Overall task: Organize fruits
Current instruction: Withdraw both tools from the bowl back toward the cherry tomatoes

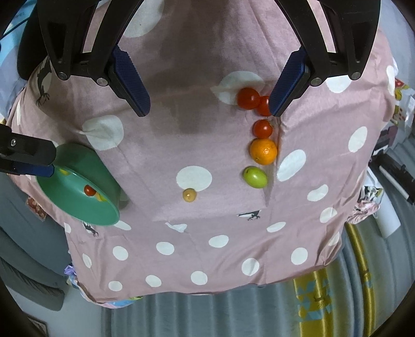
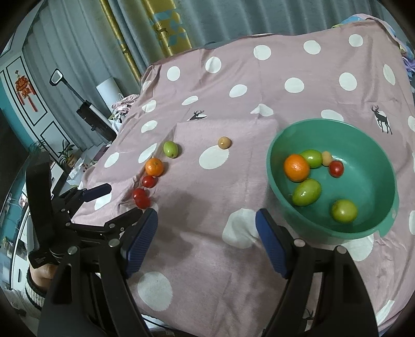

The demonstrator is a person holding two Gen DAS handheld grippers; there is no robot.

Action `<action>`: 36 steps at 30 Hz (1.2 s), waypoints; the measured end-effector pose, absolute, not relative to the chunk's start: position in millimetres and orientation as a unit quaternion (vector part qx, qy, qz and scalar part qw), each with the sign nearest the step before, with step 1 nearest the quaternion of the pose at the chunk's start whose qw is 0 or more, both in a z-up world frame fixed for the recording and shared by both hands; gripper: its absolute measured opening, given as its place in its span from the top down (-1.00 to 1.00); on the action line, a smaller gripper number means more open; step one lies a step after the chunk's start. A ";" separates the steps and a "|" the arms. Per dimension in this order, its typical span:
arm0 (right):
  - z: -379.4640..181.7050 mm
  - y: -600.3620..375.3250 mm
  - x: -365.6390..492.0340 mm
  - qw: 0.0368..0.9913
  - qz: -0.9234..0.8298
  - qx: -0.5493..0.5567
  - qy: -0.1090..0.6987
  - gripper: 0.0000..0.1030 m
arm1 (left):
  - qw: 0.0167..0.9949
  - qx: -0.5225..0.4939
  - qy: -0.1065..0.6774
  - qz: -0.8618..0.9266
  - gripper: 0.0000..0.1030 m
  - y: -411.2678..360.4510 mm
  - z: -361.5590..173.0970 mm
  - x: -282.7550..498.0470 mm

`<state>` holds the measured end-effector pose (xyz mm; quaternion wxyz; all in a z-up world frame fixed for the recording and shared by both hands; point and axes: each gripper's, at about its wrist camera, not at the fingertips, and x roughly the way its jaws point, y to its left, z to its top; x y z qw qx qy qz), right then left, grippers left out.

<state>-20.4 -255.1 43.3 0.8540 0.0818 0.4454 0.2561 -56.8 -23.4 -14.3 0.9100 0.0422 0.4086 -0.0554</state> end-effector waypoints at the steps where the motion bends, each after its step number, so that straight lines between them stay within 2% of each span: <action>1: 43.5 -253.7 -20.1 0.854 0.257 0.080 0.446 -0.52 | 0.911 0.040 0.407 -0.056 -0.80 -22.0 -14.1 -57.3; 24: 26.5 -206.4 -1.3 0.831 0.282 0.049 0.477 -0.54 | 0.907 -0.013 0.415 -0.066 -0.80 12.6 -27.5 -45.5; 36: 6.4 -171.8 10.7 0.809 0.307 0.032 0.499 -0.54 | 0.898 -0.098 0.411 -0.124 -0.80 68.7 -34.2 -46.0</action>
